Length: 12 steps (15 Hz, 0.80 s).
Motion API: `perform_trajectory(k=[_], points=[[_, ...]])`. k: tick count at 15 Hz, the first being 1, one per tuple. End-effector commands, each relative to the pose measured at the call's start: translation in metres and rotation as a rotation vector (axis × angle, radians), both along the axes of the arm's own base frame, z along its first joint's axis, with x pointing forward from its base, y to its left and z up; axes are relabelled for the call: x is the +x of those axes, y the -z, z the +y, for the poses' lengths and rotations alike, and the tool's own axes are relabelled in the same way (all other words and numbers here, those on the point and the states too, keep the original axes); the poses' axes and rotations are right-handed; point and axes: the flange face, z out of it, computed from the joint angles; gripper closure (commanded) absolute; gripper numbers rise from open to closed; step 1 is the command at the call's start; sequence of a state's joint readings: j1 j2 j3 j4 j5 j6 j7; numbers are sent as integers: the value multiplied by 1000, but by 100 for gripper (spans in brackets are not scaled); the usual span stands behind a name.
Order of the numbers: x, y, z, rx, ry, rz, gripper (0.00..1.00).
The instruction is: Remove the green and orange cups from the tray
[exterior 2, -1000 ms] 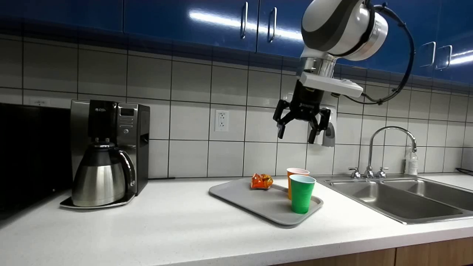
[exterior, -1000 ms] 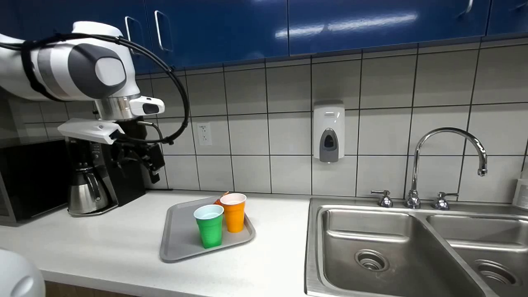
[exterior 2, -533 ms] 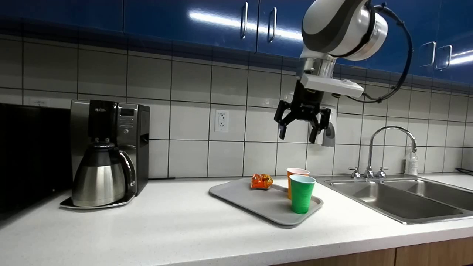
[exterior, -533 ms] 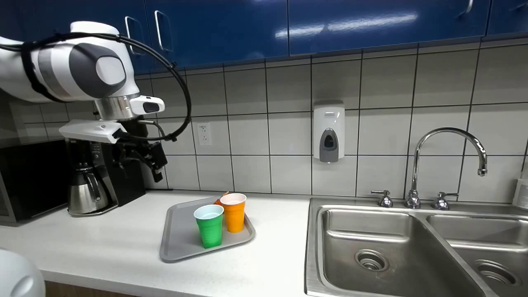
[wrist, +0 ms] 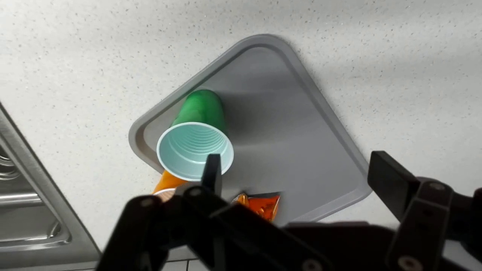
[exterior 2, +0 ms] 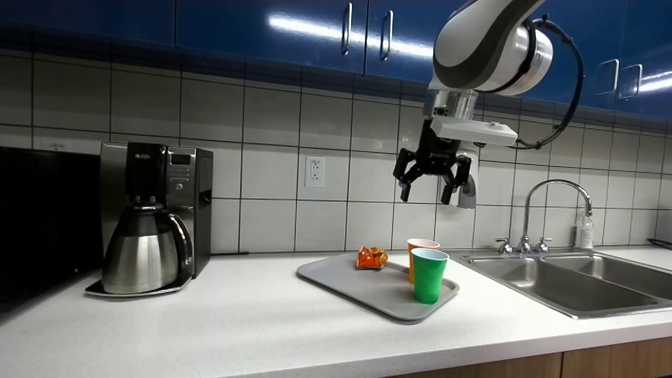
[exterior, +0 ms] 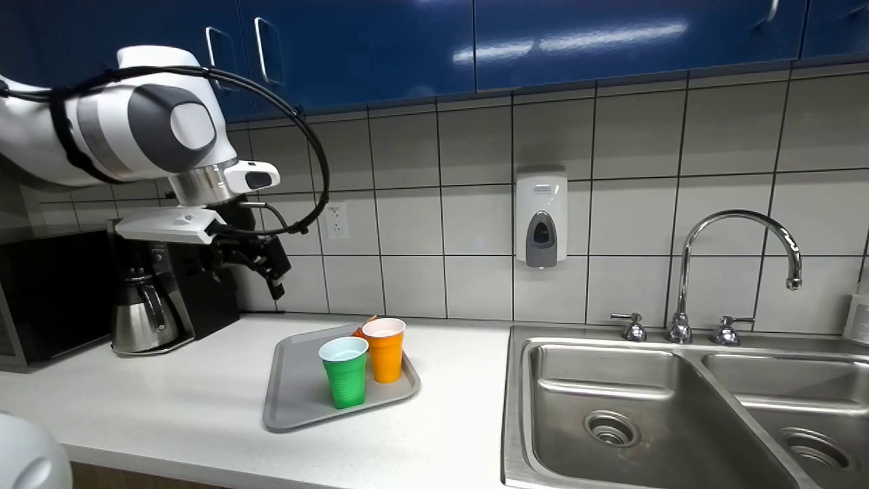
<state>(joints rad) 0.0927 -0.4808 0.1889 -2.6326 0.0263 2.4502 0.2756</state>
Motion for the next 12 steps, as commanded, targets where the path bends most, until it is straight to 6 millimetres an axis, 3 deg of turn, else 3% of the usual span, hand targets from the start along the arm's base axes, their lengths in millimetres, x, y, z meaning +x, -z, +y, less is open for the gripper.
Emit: perform_trajectory(k=[1,8,12], points=[[8,8,-15,-15,-2,-28,0],[31,24,-37,-1,14,-46,0],[42,35,-34,0,29,-62,0]])
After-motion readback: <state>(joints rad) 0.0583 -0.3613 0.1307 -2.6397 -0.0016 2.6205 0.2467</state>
